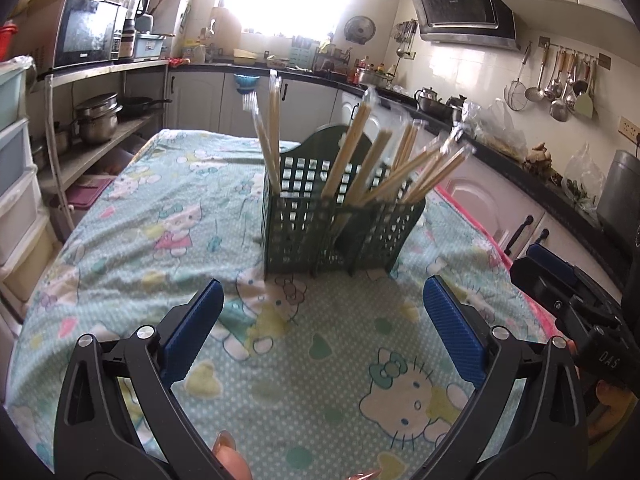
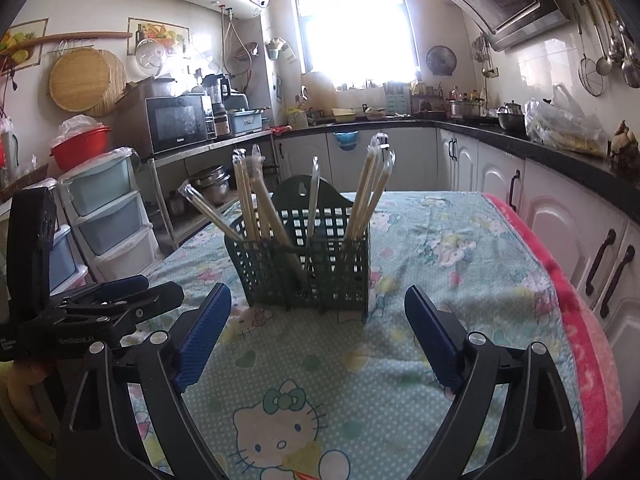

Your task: Organize utensils

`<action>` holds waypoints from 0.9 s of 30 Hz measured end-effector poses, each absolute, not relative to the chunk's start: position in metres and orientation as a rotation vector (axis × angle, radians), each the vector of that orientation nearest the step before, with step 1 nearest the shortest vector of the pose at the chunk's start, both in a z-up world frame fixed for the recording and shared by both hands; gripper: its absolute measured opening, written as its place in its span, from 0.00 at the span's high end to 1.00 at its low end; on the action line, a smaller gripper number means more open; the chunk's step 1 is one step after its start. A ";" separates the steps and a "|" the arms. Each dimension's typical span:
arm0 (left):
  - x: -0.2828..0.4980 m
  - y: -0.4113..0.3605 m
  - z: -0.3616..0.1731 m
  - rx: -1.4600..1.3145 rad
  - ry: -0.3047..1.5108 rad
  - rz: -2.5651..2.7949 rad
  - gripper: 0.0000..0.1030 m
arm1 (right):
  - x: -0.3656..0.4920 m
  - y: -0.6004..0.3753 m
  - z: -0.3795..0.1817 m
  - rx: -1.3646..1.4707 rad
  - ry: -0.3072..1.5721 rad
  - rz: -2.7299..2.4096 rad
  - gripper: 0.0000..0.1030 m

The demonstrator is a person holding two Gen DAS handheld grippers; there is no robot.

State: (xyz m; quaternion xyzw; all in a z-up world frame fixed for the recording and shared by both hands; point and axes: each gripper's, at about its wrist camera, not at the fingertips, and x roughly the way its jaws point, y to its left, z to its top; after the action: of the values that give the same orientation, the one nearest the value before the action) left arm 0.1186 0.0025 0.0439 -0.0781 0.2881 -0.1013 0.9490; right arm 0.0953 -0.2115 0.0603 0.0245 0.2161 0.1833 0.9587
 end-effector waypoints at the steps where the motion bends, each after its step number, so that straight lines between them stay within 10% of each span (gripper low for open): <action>1: 0.116 0.002 0.040 -0.156 0.584 -0.205 0.10 | 0.094 -0.211 0.058 0.050 0.441 0.367 0.17; 27: 0.082 -0.002 0.014 -0.141 0.380 -0.154 0.10 | 0.053 -0.228 0.024 0.061 0.238 0.230 0.06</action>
State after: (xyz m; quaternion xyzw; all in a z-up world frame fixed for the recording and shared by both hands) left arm 0.0824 -0.0024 0.0137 -0.0698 0.1884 -0.0764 0.9766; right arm 0.0528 -0.2283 0.0243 0.0304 0.1184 0.1143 0.9859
